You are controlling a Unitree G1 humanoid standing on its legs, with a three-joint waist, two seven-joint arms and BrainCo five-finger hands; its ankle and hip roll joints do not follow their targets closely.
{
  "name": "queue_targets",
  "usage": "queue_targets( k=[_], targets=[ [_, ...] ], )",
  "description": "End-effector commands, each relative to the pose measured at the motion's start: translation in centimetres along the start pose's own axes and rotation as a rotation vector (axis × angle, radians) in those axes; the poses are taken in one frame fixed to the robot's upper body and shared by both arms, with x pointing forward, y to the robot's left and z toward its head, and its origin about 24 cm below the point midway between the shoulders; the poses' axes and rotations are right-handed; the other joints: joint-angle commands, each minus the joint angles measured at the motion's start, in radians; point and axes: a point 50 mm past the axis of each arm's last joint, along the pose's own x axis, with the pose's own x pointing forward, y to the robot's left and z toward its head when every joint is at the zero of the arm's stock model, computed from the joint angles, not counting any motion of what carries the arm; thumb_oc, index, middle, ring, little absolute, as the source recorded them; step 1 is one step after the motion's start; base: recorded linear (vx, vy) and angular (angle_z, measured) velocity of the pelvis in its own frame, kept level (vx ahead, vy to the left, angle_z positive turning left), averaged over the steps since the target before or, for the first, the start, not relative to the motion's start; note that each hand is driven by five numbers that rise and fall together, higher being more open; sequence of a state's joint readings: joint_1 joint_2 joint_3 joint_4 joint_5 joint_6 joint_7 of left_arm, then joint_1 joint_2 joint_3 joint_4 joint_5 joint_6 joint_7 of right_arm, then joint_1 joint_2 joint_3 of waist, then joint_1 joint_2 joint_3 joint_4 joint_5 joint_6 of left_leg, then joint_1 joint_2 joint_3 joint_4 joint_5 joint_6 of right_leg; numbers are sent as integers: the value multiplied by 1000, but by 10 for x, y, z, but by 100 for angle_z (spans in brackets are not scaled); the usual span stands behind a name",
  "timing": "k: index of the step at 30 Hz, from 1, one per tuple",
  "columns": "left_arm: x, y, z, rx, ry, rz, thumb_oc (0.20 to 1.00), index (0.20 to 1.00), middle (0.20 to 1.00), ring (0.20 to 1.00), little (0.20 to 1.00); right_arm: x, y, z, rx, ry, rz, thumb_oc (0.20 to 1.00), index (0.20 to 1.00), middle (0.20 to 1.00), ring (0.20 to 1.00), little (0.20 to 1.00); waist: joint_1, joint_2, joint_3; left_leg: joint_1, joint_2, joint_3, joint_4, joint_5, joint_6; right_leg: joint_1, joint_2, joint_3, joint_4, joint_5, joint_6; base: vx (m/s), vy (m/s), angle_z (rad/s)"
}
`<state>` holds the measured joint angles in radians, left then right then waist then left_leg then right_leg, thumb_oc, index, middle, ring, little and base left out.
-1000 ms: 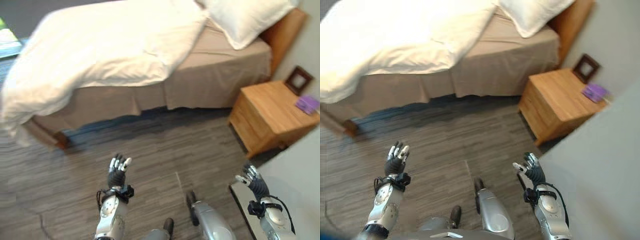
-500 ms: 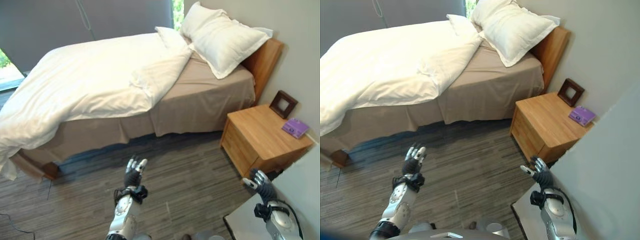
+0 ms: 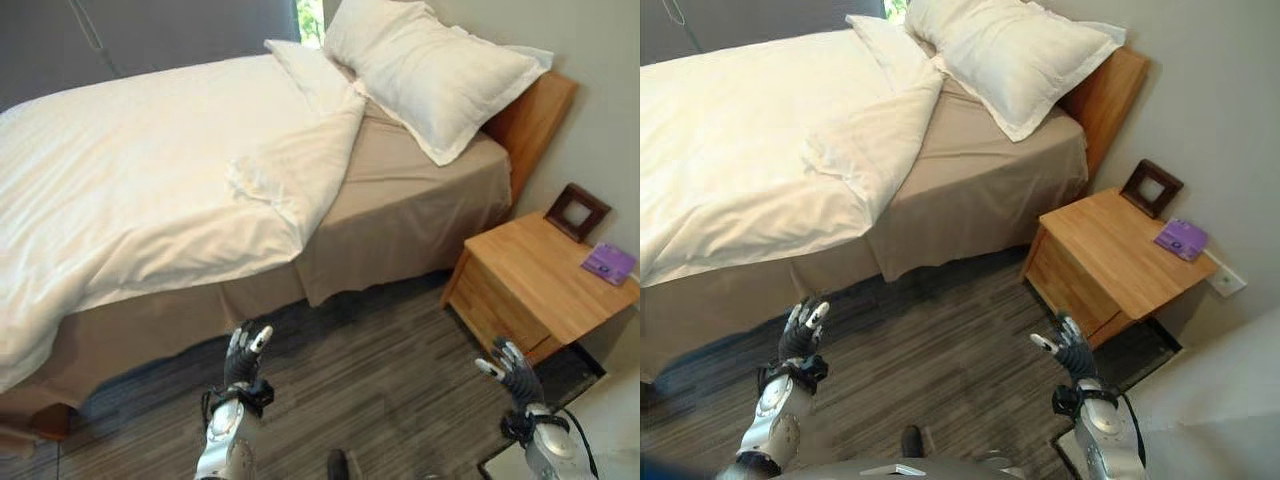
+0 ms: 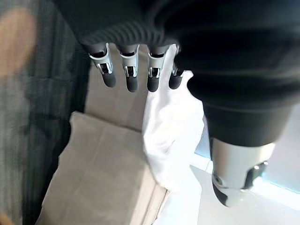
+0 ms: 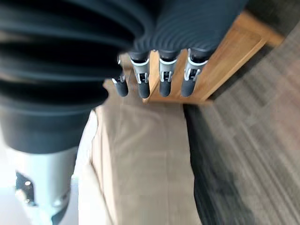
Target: Making the bed.
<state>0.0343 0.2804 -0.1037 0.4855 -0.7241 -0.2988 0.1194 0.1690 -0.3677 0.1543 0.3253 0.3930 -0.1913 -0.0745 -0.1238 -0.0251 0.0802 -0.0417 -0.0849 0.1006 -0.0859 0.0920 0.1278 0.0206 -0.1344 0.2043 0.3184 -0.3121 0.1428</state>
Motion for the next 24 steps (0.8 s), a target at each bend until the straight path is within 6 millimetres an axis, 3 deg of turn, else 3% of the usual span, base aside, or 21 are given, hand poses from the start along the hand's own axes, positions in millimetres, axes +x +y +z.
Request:
queue_targets(
  k=[1, 3, 4, 5, 7, 9, 11, 15, 16, 17, 20, 24],
  targets=[
    [5, 6, 36, 41, -166, 0, 1000, 1000, 1000, 1000, 1000, 12, 6, 30, 5, -141, 27, 1000, 1000, 1000, 1000, 1000, 30, -26, 52, 56, 105, 3, 89, -99, -130, -29, -30, -26, -81, 419, 71, 88, 244, -30],
    [6, 6, 37, 61, -165, -5, 1000, 1000, 1000, 1000, 1000, 13, 7, 31, 5, -143, 37, 1000, 1000, 1000, 1000, 1000, 22, -16, 70, 88, 110, -3, 76, -106, -128, -77, -23, -91, -34, 420, 55, 106, 166, -5],
    [6, 8, 37, 57, -168, 10, 1000, 1000, 1000, 1000, 1000, 15, 9, 31, 16, -141, 34, 1000, 1000, 1000, 1000, 1000, 24, -21, 69, 104, 111, 5, 62, -111, -131, -101, -17, -155, -103, 391, 42, 116, 36, 39],
    [5, 8, 37, 49, -169, 12, 1000, 1000, 1000, 1000, 1000, 15, 9, 32, 20, -143, 38, 1000, 1000, 1000, 1000, 1000, 20, -23, 68, 112, 110, 2, 58, -113, -134, -107, -3, -169, -146, 377, 39, 119, -1, 21],
    [5, 9, 37, 44, -166, 11, 1000, 1000, 1000, 1000, 1000, 16, 9, 32, 21, -144, 44, 1000, 1000, 1000, 1000, 1000, 15, -29, 65, 121, 105, 1, 53, -117, -135, -122, 17, -172, -197, 372, 32, 61, -20, -24],
    [2, 10, 27, 49, -133, 19, 1000, 1000, 1000, 1000, 1000, 13, 10, 30, 43, -143, 61, 1000, 1000, 1000, 1000, 1000, 3, -43, 73, 122, 102, -25, 76, -129, -134, -121, 63, -115, -203, 347, 18, 27, -18, 28],
    [4, 7, 21, 15, -117, 27, 1000, 1000, 1000, 1000, 1000, 15, 11, 33, 76, -149, 62, 1000, 1000, 1000, 1000, 1000, 7, -56, 64, 127, 93, -34, 71, -121, -136, -86, 72, -94, -244, 343, -3, 28, -31, 75],
    [-3, -1, 6, -19, -60, -14, 1000, 1000, 1000, 1000, 1000, 9, 0, 28, 79, -137, 34, 1000, 1000, 1000, 1000, 1000, 5, -52, 34, 149, 94, -44, 41, -115, -135, -33, 82, -89, -285, 337, -12, 64, -46, 18],
    [-9, 17, 1, -85, -27, 84, 1000, 1000, 1000, 1000, 1000, -5, -39, 25, 53, -150, -171, 1000, 1000, 1000, 1000, 1000, 44, -29, 37, 59, 163, 40, 42, -52, -189, 13, 33, -303, -325, 292, -12, 37, -1, 1],
    [-3, 2, 12, -69, -60, 7, 1000, 1000, 1000, 1000, 1000, -2, -32, 27, 72, -158, -147, 1000, 1000, 1000, 1000, 1000, 41, -22, 22, 71, 158, 40, 3, -34, -187, 22, 36, -317, -334, 298, -7, 24, 13, -6],
    [2, -14, 19, -93, -87, -52, 1000, 1000, 1000, 1000, 1000, 4, -15, 27, 102, -157, -83, 1000, 1000, 1000, 1000, 1000, 41, -11, 17, 81, 151, 23, -1, -35, -183, 32, 32, -315, -330, 293, -11, 41, 73, 7],
    [2, -15, 18, -127, -94, -33, 1000, 1000, 1000, 1000, 1000, 7, -1, 26, 120, -149, -22, 1000, 1000, 1000, 1000, 1000, 50, -10, 21, 94, 142, 17, -1, -40, -178, 46, 21, -310, -332, 294, -10, 33, 72, 5]
  ],
)
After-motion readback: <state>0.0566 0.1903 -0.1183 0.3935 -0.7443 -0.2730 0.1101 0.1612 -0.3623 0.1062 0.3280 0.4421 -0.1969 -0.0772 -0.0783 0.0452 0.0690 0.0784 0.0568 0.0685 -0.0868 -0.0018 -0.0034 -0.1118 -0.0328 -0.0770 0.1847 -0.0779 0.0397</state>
